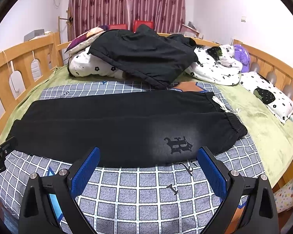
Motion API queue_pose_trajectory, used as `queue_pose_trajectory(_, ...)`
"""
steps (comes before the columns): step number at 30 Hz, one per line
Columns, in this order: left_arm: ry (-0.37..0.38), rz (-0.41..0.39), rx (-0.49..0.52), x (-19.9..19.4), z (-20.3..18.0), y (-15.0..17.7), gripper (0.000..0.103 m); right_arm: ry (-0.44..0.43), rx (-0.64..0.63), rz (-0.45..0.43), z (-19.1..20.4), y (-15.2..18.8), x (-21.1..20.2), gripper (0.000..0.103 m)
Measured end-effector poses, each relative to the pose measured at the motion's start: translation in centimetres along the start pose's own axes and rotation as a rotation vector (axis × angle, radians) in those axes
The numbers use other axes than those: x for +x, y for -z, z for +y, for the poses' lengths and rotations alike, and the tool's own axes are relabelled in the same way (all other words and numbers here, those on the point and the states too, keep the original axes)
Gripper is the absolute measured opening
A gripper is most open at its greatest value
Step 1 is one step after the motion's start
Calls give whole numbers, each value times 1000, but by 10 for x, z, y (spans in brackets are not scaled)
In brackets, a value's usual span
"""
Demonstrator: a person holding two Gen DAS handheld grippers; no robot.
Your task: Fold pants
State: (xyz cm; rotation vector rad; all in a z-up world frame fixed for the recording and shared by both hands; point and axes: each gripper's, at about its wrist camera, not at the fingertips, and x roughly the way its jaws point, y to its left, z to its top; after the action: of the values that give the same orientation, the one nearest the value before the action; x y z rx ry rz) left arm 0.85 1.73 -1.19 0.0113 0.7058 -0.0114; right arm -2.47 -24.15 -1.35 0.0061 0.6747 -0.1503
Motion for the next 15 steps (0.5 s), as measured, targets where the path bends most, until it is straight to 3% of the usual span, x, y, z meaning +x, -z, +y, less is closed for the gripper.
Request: queue_pose_trajectory(15, 1, 1, 1, 1, -1, 0, 103, 4, 1, -4, -3, -1, -1, 99)
